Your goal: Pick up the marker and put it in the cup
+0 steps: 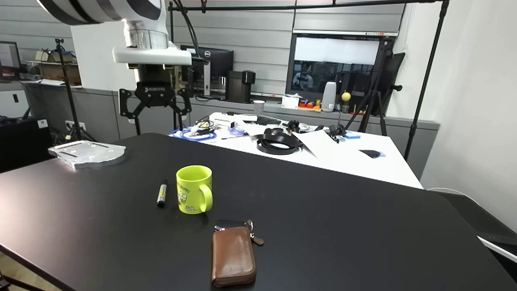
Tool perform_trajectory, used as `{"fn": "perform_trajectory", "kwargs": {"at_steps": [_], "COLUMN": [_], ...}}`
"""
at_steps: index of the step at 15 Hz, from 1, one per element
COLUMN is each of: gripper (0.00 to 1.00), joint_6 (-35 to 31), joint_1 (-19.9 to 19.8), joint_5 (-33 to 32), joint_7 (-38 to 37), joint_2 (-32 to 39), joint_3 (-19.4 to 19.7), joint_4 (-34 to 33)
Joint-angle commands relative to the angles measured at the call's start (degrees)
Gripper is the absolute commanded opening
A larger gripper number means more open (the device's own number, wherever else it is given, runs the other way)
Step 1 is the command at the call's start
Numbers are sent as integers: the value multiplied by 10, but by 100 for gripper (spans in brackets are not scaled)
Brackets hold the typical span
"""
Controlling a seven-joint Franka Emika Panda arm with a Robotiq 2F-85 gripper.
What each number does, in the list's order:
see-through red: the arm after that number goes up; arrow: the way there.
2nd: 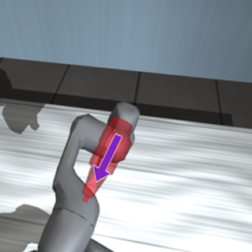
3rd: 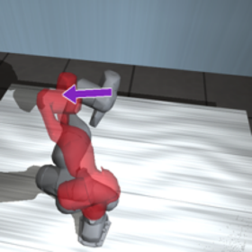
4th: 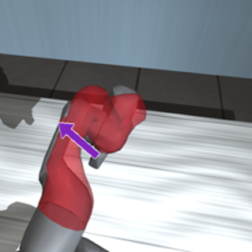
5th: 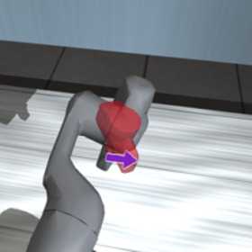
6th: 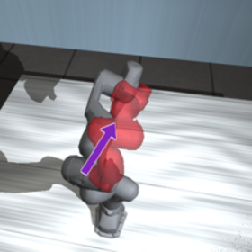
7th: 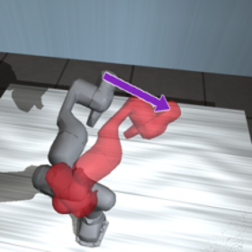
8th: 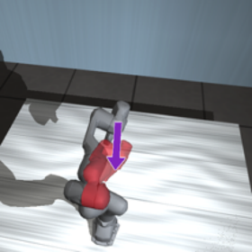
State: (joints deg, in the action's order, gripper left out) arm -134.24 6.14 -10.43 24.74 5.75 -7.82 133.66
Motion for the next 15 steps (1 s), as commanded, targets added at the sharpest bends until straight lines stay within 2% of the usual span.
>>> {"fn": "perform_trajectory", "kwargs": {"at_steps": [1,4,8,11,15], "gripper": [100,100,100,100,100], "joint_6": [-50,-136,-204,-227,-227], "joint_1": [7,11,20,23,18], "joint_5": [-49,-95,-99,-75,-30], "joint_7": [-59,-153,-253,-259,-229], "joint_2": [2,27,68,104,146], "joint_3": [4,11,20,22,10], "joint_4": [10,19,25,26,20]}}
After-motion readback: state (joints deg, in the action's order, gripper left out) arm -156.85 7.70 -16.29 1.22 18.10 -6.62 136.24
